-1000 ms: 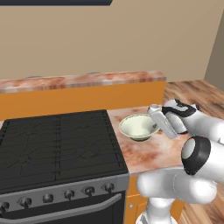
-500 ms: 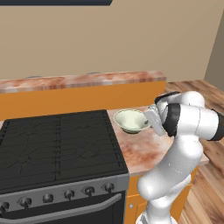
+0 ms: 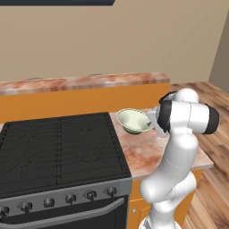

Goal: Clear the mugs and bowl far away from the sink.

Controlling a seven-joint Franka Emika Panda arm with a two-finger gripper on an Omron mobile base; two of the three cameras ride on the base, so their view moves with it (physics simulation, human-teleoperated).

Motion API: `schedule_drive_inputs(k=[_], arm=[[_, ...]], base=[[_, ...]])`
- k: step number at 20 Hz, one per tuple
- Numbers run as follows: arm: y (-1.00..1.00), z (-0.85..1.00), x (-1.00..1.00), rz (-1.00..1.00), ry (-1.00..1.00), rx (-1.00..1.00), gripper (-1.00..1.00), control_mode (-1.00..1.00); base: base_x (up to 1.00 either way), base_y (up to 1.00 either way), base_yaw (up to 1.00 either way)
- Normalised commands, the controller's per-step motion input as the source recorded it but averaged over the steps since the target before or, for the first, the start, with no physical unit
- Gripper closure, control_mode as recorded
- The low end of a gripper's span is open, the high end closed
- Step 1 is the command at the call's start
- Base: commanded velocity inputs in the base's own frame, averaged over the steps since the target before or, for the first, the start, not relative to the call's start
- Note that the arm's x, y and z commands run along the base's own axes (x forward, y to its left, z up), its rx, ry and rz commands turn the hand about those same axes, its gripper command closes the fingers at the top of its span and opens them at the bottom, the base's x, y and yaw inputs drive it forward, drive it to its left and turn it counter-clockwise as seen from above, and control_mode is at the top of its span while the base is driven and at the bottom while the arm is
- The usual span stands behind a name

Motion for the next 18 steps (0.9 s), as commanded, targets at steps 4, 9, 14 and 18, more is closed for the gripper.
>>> schedule_drive_inputs(k=[4,9,14,18], arm=[[0.24,0.0,0.1,0.0,0.09,-0.01,1.0,-1.0],[0.26,0.08,0.0,0.0,0.08,0.0,1.0,-1.0],[0.05,0.1,0.0,0.0,0.02,-0.03,1.0,-1.0],[0.0,0.02,0.0,0.0,0.0,-0.04,1.0,-1.0]], base=[[0.0,0.0,0.0],[0.0,0.0,0.0],[0.0,0.0,0.0],[0.0,0.0,0.0]])
